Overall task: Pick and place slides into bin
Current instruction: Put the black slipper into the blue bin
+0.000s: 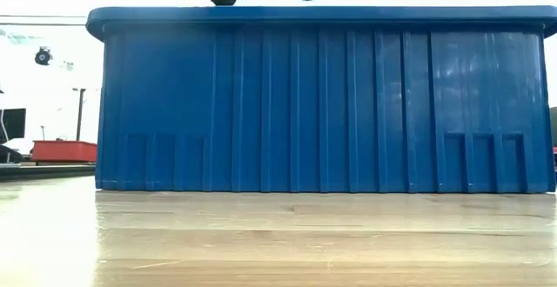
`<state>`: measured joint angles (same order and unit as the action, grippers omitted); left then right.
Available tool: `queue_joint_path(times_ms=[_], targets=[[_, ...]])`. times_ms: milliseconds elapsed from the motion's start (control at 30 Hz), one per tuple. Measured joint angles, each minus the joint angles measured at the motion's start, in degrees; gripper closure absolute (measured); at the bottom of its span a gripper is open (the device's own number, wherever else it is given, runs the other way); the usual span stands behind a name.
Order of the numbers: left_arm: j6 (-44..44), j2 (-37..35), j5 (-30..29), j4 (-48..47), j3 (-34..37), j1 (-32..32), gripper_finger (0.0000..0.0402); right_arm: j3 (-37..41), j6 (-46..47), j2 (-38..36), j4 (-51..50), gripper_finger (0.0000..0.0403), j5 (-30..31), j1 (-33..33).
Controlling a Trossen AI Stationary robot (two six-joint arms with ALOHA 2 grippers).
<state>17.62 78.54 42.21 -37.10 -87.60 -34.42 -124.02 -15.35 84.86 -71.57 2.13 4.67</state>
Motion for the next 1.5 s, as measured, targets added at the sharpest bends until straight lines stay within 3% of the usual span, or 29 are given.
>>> queue_joint_path(times_ms=[67,133,233,333,533,700,933,1300,1500], targets=[[-5.5,-0.5,7.9,4.4,0.0,-1.4,0.0118,1.8,-1.0,-2.3,4.2,0.0394,0.0,1.0],[-9.6,-0.6,11.8,9.8,0.0,-1.7,0.0118,4.5,-1.5,-4.7,10.6,0.0394,-0.8,2.1],[-11.3,-0.7,11.9,18.0,0.0,-1.3,0.0118,9.8,-1.6,-7.9,21.2,0.0394,-5.1,3.9],[-11.3,-0.5,7.5,23.4,0.0,-0.5,0.0118,14.8,-1.3,-10.3,27.6,0.0394,-8.3,5.3],[-11.3,-0.1,5.7,24.3,0.0,-0.1,0.0118,21.9,-1.5,-12.6,36.1,0.0394,-8.7,6.2],[-11.0,-0.4,8.3,19.6,0.0,-0.3,0.0118,22.8,-0.9,-13.2,35.7,0.0394,-8.6,6.5],[-6.3,-1.9,8.5,12.6,0.0,-2.7,0.0118,18.4,0.8,-14.1,33.3,0.0394,-7.9,6.5],[-6.8,-1.4,8.5,23.4,0.0,-2.6,0.0118,18.3,1.6,-11.2,35.0,0.0394,-6.5,6.5],[-6.8,-1.5,11.4,23.7,0.0,-2.7,0.0118,17.0,0.6,-8.1,37.0,0.0394,-6.9,6.7]])
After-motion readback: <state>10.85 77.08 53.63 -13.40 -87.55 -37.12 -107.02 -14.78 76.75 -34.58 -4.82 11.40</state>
